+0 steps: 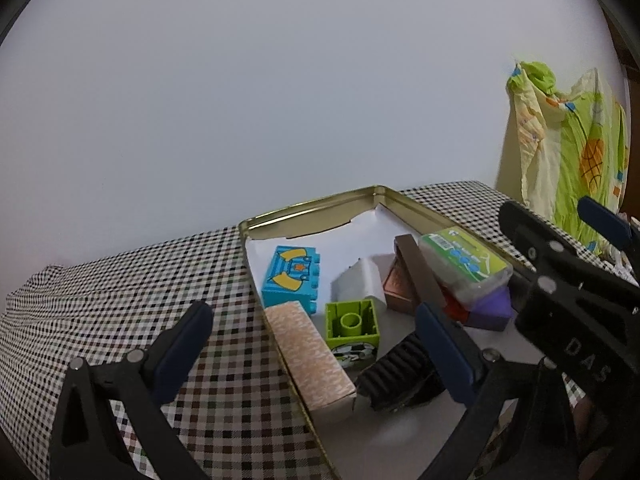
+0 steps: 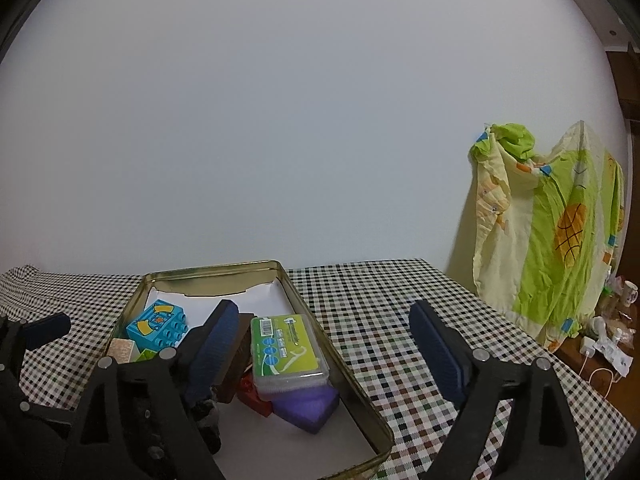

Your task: Organize rigid objects

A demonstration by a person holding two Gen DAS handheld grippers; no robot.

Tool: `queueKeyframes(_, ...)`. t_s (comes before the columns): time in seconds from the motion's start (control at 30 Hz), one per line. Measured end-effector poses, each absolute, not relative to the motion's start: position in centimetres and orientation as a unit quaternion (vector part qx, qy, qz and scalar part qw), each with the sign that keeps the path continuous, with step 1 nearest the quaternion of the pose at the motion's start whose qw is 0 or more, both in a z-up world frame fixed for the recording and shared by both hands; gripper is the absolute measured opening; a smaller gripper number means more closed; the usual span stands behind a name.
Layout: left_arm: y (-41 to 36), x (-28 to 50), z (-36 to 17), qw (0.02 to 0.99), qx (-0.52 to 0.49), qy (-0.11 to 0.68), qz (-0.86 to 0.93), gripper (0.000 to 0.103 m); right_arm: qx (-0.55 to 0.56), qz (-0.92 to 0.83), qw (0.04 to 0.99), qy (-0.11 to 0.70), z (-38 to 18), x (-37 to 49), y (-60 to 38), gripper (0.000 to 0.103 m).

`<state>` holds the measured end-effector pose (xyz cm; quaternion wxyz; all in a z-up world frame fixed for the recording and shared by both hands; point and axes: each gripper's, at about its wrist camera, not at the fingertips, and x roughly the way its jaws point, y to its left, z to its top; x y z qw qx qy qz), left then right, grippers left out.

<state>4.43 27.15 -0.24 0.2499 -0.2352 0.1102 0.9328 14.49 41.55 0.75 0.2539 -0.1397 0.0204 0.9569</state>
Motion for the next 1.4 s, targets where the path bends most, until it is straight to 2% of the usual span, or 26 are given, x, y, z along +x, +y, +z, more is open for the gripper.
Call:
queueKeyframes(0.9,21.8,6.1,0.8,0.245,-0.173,0.056,0.952,0.103,-0.094,0.960,0.262,-0.001,1.5,18.6,36.8,0.091)
queueKeyframes(1.4,20.7,6.7,1.1,0.241,-0.159,0.049,0.956,0.103,-0.025,0.959,0.283,-0.011,2.2,22.4,35.3,0.092)
